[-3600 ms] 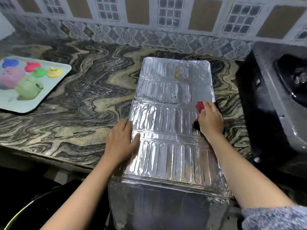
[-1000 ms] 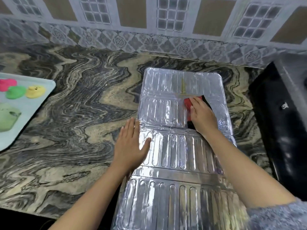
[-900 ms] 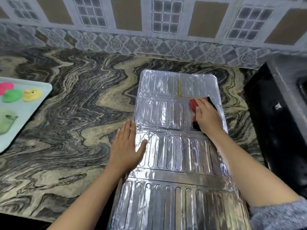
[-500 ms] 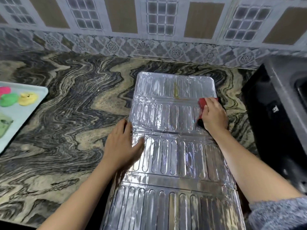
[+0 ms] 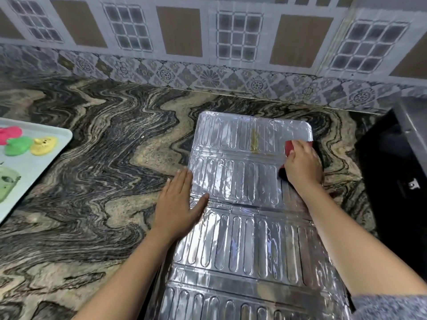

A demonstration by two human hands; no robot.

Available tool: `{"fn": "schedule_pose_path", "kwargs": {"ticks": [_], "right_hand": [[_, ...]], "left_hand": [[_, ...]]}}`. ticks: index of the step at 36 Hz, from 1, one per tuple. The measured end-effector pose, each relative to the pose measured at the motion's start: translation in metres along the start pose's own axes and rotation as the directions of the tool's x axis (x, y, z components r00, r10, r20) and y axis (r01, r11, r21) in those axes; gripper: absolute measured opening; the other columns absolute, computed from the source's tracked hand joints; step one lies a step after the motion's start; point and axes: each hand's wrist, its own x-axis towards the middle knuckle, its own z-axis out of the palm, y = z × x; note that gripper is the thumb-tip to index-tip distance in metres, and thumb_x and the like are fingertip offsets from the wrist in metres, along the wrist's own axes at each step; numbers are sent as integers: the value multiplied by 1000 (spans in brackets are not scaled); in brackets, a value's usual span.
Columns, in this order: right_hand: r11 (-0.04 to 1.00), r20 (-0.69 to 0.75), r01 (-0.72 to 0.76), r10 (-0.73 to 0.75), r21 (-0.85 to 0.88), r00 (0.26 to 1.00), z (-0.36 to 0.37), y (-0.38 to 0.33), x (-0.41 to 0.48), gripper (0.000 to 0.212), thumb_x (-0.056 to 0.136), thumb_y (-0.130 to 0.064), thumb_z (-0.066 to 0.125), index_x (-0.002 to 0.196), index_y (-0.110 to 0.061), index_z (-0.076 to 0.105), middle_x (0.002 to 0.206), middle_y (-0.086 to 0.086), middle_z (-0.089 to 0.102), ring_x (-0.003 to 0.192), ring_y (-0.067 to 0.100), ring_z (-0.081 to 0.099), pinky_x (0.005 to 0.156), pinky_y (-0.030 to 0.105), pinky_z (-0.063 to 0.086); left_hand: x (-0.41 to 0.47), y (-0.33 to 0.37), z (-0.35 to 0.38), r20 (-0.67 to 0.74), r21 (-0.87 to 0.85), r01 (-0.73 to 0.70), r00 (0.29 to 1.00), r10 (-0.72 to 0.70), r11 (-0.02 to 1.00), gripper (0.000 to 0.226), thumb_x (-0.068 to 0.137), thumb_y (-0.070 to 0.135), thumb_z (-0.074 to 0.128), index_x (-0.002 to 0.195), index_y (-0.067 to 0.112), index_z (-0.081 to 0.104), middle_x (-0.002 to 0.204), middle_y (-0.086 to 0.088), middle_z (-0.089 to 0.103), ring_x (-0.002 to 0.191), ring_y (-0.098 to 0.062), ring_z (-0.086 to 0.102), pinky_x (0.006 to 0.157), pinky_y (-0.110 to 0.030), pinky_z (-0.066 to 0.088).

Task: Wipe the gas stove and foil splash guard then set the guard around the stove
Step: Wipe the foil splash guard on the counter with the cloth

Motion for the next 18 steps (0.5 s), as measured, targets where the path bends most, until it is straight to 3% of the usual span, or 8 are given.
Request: {"fn": "schedule_pose_path", "kwargs": {"ticks": [9,18], "right_hand": [[978,133,208,-204,-22,970,22,-42,-3,42,97,-20,34,138,-13,38,147,6,36,137,26,29,115,40,21],[899,218,433,-436,61,873,43,-105,-14,42,98,-18,35,139,-15,37,149,2,34,139,21,26,114,37,19]], "left_hand": [[0,2,-2,-6,-24,-4,1000,4,1000,81,86,70,13,149,21,-2,157,7,-8,143,-6,-9,117,-30,-4],[0,2,-4,5,-29,-2,1000,3,1000,82,87,69,14,149,20,-3,157,5,-12,143,-7,-13,117,-29,-6]]}}
